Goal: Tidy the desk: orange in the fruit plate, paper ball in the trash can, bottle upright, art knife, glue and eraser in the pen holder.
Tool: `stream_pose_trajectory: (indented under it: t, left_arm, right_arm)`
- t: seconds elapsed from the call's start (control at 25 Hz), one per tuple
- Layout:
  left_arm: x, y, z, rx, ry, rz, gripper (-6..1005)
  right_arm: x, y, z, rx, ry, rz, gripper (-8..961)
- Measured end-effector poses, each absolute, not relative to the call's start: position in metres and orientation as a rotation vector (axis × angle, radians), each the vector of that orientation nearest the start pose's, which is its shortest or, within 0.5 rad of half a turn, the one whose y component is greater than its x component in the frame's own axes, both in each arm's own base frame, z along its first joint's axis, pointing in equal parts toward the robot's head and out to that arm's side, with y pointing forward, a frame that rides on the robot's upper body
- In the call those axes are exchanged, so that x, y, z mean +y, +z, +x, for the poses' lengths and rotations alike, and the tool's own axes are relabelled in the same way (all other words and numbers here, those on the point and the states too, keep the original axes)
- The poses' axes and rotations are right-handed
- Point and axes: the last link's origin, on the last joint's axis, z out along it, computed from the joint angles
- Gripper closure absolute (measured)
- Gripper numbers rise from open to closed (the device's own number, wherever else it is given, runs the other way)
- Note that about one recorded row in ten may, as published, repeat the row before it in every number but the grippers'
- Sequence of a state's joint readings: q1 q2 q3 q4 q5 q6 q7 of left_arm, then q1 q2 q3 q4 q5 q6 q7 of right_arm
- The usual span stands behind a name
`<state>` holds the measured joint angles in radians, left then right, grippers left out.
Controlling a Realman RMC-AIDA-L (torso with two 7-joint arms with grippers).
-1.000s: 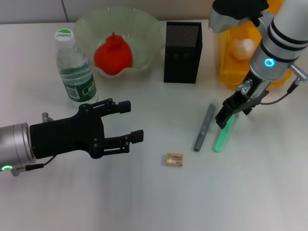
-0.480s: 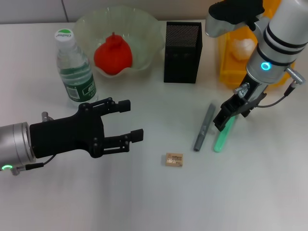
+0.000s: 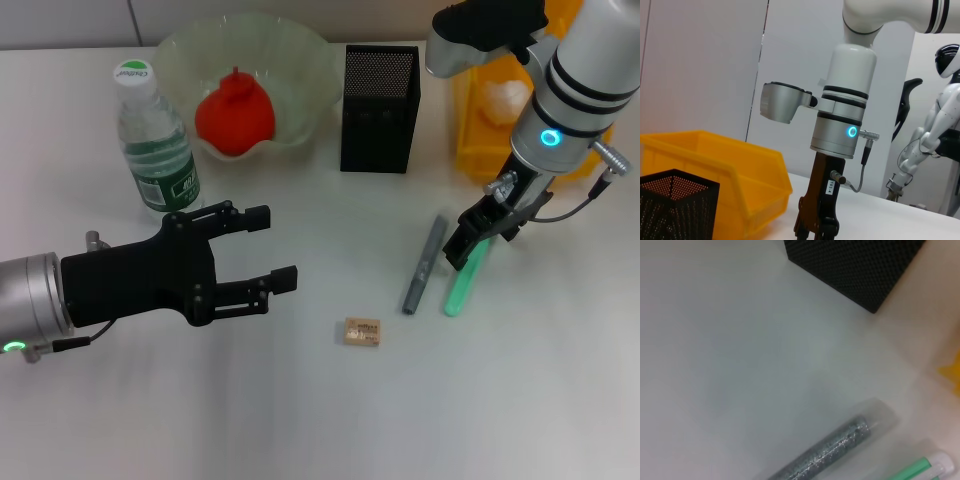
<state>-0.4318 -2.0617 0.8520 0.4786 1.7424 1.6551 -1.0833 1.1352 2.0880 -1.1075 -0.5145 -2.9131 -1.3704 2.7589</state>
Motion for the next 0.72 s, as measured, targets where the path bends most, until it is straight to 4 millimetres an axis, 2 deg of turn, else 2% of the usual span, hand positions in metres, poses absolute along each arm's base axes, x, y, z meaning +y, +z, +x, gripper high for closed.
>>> stream_pose_trajectory:
  t: [0.72]
  left_arm:
    - [0.2831, -0.0215, -0.2686, -0.437, -0.968, -2.733, 188]
  right_arm:
    - [0.4108, -0.0506, 0.1760, 1.259, -0.811, -2.346, 238]
